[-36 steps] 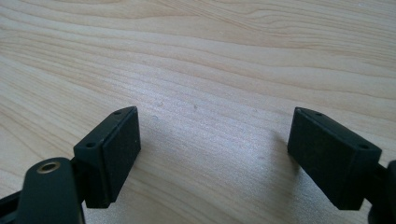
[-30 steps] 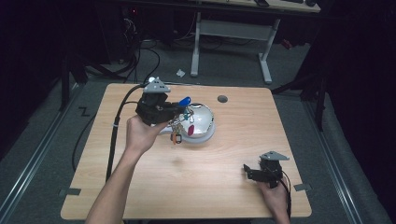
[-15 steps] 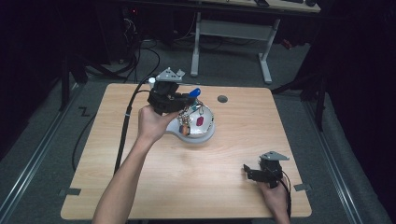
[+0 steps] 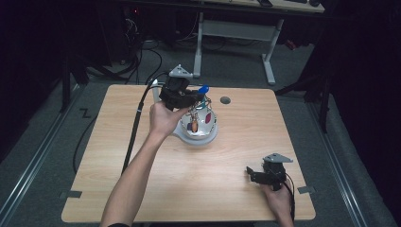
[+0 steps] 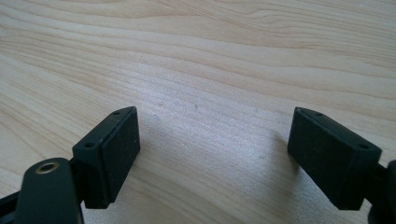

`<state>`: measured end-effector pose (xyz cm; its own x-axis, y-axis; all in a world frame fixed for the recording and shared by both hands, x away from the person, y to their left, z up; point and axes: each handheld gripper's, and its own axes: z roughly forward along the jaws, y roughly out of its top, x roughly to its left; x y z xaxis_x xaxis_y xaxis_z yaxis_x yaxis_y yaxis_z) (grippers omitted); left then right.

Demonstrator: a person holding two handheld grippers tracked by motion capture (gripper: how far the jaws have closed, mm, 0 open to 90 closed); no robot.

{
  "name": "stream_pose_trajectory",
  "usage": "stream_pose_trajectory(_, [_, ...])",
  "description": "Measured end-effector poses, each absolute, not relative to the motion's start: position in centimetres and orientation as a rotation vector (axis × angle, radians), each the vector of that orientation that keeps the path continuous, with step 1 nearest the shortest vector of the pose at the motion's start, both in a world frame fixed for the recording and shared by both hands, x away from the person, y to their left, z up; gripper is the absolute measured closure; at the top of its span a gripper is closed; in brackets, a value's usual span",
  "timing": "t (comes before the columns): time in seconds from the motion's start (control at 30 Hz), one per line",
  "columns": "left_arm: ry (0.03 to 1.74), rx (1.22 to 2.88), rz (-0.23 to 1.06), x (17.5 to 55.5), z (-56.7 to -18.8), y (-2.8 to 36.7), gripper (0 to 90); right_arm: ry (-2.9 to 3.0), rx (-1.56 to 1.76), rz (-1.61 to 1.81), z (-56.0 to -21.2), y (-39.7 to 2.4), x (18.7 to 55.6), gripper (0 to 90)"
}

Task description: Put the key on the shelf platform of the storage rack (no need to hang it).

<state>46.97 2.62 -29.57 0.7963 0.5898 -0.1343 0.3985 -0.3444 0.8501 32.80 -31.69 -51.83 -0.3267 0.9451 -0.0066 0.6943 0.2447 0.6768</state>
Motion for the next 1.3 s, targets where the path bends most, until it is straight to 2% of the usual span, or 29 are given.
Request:
stream_pose_trajectory(0.83, [0.768, 2.029, 0.256, 49.5, -33.4, 0.5, 81.5, 2.112, 1.493, 0.817, -51.8, -31.7, 32.8, 17.0])
stream_pose_trajectory(1.3, [0.806, 2.019, 0.263, 50.1, -35.9, 1.2, 81.4, 2.113, 1.491, 0.817, -51.8, -31.7, 32.8, 17.0])
